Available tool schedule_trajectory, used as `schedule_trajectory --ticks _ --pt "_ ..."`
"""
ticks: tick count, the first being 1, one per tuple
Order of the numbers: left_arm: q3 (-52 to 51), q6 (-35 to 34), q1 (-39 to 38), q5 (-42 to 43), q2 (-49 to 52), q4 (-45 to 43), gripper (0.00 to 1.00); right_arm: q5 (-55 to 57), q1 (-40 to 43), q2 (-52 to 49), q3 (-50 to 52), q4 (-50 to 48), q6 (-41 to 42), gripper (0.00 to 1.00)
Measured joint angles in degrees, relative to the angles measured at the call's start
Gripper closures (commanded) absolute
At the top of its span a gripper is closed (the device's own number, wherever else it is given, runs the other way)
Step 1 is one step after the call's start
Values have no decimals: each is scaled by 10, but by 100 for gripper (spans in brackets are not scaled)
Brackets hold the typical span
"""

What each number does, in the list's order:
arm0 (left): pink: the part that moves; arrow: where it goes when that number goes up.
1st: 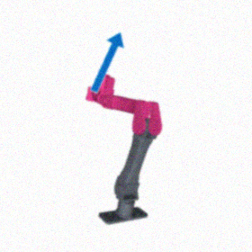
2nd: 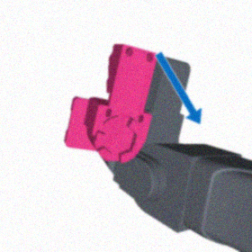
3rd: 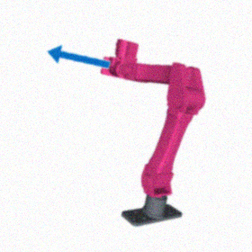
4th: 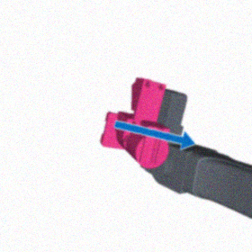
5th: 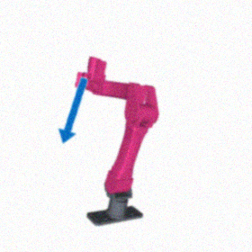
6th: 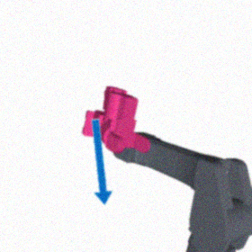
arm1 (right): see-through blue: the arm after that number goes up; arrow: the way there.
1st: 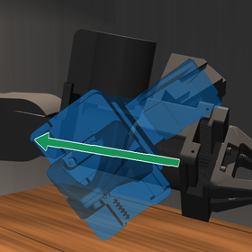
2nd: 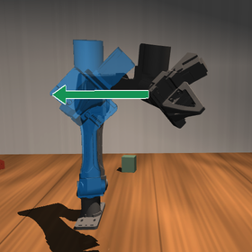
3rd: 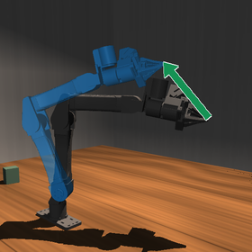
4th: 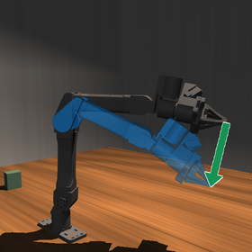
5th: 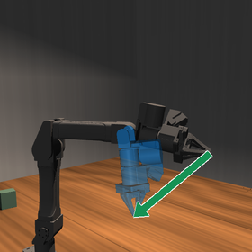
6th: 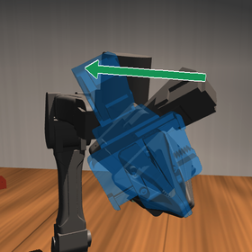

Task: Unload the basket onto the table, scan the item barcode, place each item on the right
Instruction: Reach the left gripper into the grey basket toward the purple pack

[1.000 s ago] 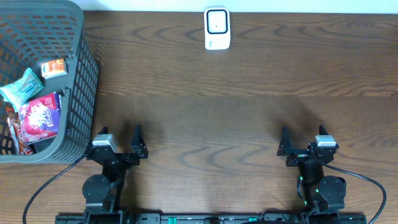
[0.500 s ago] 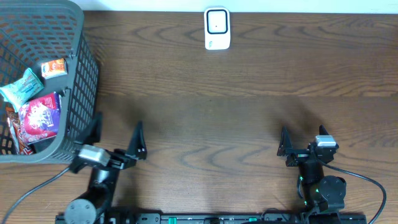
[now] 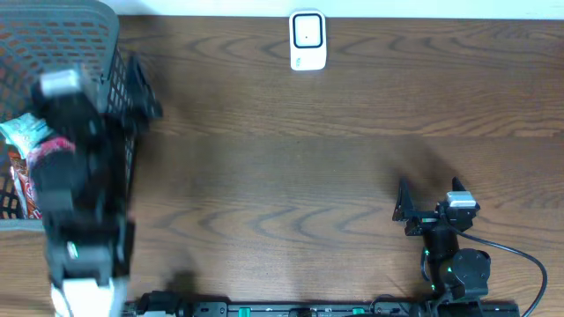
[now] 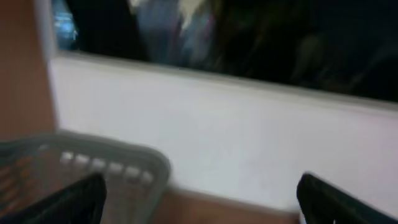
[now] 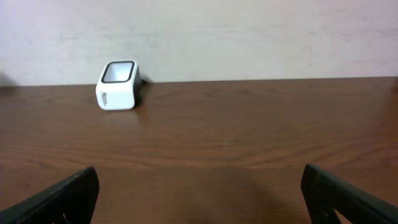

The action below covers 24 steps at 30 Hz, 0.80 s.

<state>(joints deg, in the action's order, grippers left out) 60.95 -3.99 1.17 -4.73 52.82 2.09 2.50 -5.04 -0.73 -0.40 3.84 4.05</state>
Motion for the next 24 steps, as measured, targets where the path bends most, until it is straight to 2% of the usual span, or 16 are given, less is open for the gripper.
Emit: schedule_trajectory --ticks 5,9,17,24 --pt "226 30 42 -26 179 190 2 0 0 0 0 0 0 1" --pt "346 56 91 -36 264 279 2 0 0 0 0 0 0 1" --pt "372 70 202 -49 281 338 2 0 0 0 0 0 0 1" --pt "372 71 217 -51 281 367 2 0 0 0 0 0 0 1"
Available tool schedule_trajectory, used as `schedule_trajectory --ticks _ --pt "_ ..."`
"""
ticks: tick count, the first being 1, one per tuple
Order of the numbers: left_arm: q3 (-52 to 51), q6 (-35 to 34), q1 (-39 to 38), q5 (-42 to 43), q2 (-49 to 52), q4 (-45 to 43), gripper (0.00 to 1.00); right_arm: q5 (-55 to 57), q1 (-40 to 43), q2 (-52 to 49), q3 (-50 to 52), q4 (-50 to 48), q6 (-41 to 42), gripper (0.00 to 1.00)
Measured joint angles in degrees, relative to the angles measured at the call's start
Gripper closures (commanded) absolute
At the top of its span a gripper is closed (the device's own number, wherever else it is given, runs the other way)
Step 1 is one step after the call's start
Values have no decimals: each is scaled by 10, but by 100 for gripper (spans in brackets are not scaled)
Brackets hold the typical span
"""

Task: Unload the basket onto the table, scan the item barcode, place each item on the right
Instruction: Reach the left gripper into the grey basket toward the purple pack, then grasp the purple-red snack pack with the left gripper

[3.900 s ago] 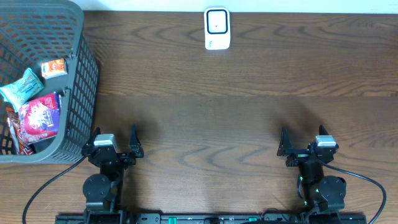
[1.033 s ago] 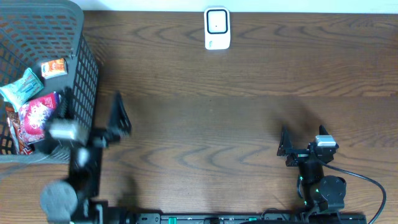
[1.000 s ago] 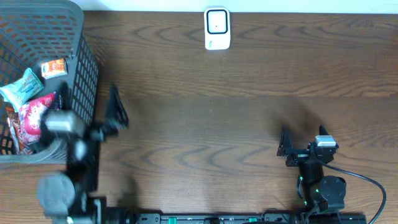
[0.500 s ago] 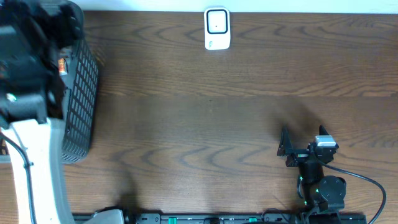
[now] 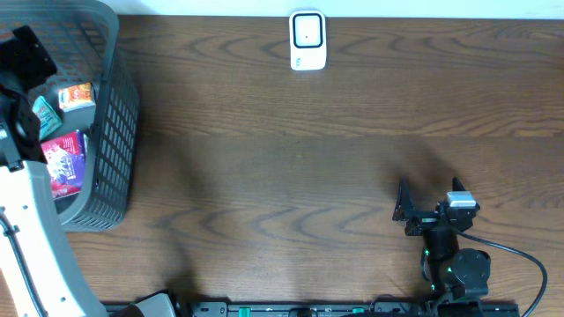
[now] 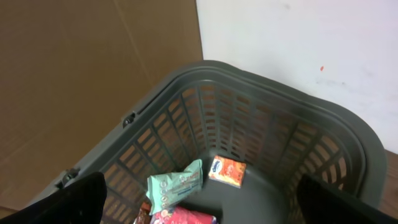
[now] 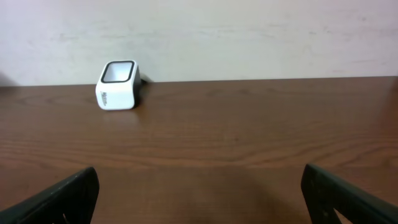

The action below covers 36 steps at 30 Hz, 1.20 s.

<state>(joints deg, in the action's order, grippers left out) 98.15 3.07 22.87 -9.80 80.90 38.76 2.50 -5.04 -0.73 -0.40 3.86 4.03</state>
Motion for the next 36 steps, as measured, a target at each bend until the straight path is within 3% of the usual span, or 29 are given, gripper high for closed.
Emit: schedule_trajectory --ticks 5,15,24,31,36 --pt "0 -1 11 -1 2 -3 2 0 0 0 0 0 0 1" --pt "0 -50 104 10 69 36 2 0 0 0 0 0 0 1" --pt "0 -62 106 77 136 114 2 0 0 0 0 0 0 1" --pt "0 -120 105 28 227 178 2 0 0 0 0 0 0 1" --pt "0 -123 104 22 267 208 2 0 0 0 0 0 0 1"
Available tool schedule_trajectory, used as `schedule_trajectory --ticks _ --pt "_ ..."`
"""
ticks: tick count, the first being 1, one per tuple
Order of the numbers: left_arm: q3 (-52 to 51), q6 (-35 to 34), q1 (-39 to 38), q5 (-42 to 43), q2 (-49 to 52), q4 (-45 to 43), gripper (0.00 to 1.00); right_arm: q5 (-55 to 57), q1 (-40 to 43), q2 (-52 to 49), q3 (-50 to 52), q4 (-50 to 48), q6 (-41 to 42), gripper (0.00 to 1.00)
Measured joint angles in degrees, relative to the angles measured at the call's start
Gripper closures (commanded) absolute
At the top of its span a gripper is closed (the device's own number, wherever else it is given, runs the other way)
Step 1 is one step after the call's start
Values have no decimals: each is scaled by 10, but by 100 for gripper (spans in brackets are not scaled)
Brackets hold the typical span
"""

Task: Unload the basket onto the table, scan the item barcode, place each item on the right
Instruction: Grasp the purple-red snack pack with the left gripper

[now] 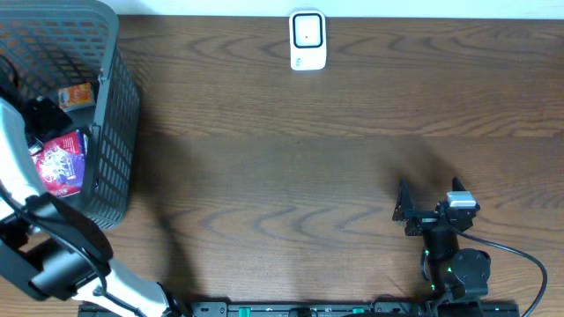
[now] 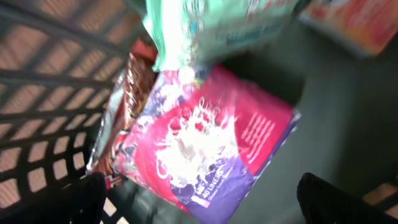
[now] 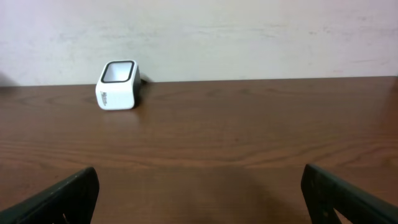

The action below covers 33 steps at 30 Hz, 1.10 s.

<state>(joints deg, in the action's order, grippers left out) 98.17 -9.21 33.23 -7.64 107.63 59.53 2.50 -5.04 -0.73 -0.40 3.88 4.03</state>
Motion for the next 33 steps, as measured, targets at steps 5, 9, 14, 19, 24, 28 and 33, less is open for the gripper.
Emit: schedule_trajectory --ticks 5,9,14,19,24,28,33 --pt "0 16 -7 16 38 17 1 0 0 0 0 0 0 1" --pt "0 37 -24 24 72 26 3 0 0 0 0 0 0 1" --pt "0 57 -53 20 108 23 8 0 0 0 0 0 0 1" --pt "0 65 -67 -17 128 9 12 0 0 0 0 0 0 1" --pt "0 64 -62 -37 146 7 26 0 0 0 0 0 0 1" --pt "0 67 -52 -47 154 7 29 0 0 0 0 0 0 1" --pt "-1 67 -43 -47 155 6 28 0 0 0 0 0 0 1"
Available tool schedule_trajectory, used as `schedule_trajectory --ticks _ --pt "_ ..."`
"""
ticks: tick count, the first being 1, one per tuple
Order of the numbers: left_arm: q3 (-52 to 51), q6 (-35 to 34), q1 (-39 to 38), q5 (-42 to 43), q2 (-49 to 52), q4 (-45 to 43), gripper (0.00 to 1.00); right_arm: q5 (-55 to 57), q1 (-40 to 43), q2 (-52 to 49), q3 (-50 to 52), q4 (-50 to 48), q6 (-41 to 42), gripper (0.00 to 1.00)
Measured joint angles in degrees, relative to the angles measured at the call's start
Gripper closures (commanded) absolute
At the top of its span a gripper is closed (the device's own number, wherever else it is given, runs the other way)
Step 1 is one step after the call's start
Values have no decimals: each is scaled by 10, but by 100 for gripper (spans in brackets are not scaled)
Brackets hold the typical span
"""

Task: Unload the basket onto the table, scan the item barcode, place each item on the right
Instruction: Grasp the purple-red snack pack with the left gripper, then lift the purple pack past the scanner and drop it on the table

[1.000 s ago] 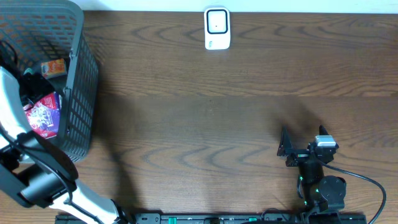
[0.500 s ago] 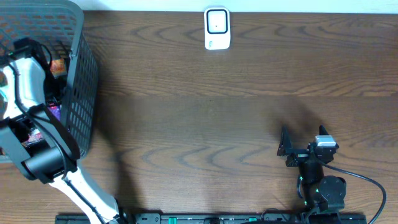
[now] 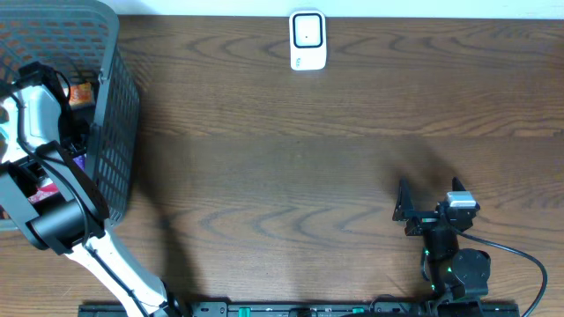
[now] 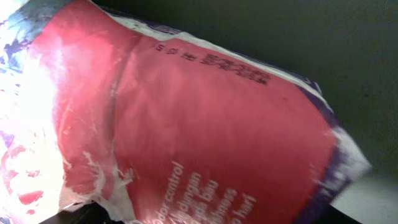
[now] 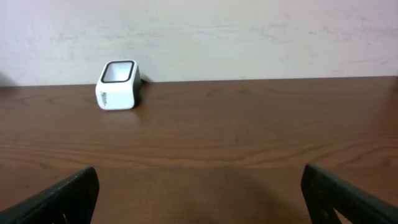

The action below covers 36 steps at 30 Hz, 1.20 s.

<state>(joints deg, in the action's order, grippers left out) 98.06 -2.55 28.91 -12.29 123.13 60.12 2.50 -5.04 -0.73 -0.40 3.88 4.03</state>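
My left gripper (image 4: 199,219) is down inside the grey basket (image 3: 122,84), pressed close against a pink-red packet with a purple edge (image 4: 205,124). Only dark finger corners show at the bottom of the left wrist view, still wide apart, so it looks open. From overhead the left arm (image 3: 40,106) covers most of the basket's contents; an orange box (image 3: 81,95) shows beside it. The white scanner (image 3: 307,40) stands at the table's far edge, also seen as the scanner (image 5: 117,84) in the right wrist view. My right gripper (image 3: 416,210) rests open near the front right.
The basket's mesh wall stands between the left arm and the open brown table (image 3: 291,167). A pale wall (image 5: 249,31) runs behind the scanner. A cable (image 3: 520,255) trails from the right arm's base.
My left gripper has dropped closer to the pink packet, which now fills its view. From overhead the left arm lies further over the basket. The right arm has not moved.
The left arm was first a blur beside the basket. It then looked down into the basket at a mint packet, an orange box and a pink packet. Later it hung just above the pink packet, and now it is right against it. The right gripper stayed open throughout.
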Motion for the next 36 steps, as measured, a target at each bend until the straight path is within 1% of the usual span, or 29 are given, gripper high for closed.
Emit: schedule_trajectory --ticks 4,6,7,9,10,21,25,29,36 --pt "0 0 3 10 0 -2 28 0 0 0 0 0 0 1" --pt "0 3 4 22 0 -2 0 0 0 0 0 0 0 1" --pt "0 4 5 35 0 -2 0 0 0 0 0 0 0 1" --pt "0 -3 5 52 0 -2 71 0 0 0 0 0 0 1" --pt "-1 -1 5 55 0 -2 92 0 0 0 0 0 0 1" --pt "2 0 13 64 -2 25 93 0 0 0 0 0 0 1" --pt "3 0 13 82 -19 31 93 0 0 0 0 0 0 1" --pt "6 -1 12 135 -86 0 93 0 0 0 0 0 0 1" --pt "33 -6 12 255 -278 -109 93 0 0 0 0 0 0 1"
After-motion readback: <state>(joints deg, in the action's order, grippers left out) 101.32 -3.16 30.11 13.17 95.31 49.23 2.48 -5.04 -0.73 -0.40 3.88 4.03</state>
